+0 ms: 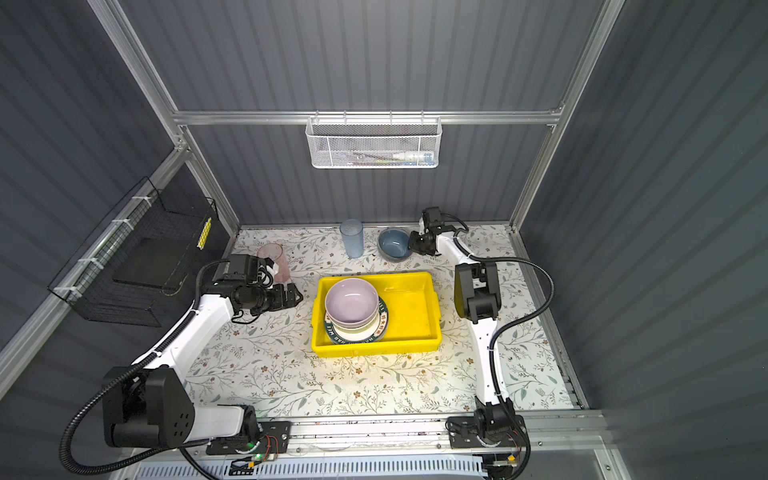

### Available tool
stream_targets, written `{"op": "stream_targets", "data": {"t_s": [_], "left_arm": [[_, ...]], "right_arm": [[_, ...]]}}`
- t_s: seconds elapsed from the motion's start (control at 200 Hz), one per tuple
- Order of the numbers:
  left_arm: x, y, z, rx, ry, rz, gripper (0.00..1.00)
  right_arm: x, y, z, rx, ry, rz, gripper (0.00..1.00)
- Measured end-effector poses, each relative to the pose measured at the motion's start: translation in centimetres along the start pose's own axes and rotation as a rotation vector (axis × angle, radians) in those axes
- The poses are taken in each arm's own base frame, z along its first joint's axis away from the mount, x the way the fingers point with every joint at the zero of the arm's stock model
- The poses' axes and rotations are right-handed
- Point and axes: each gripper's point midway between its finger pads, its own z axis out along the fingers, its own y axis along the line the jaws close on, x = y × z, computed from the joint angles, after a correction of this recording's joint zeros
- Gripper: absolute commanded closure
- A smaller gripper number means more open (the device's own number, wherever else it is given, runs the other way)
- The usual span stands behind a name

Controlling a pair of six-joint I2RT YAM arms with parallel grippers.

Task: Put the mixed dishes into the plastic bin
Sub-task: 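Grasp the dark blue bowl's rim with the right gripper and lift it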

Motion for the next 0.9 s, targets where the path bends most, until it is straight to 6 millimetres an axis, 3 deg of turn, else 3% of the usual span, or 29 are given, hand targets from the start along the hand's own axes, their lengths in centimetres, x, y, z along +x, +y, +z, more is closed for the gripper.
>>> {"op": "stream_targets", "data": {"t_s": [0.085,0.35,0.53,0.7,0.901], "left_arm": [[0.0,0.0,0.0,-0.001,0.0,0.0,0.01],[0.1,0.4,0.0,-0.019,-0.004,0.0,0.0],[0.1,0.5,0.0,-0.027,-0.006,0.0,0.01],[0.0,0.7,0.0,-0.04,-0.008,0.0,0.01],[0.0,0.8,0.0,-0.045,-0.009,0.0,0.0]], "right_arm": [[0.2,-0.3,-0.3,-0.031,0.001,0.013,1.0],[2.7,-1.2,-2.6,-0.066,0.012,0.035,1.0],[3.5,-3.1,-4.2,-0.082,0.004,0.111,1.0],[2.3,-4.6,-7.0,-0.077,-0.051,0.152,1.0],[-0.3,-3.8,-12.1,-0.094,-0.148,0.131,1.0]]}}
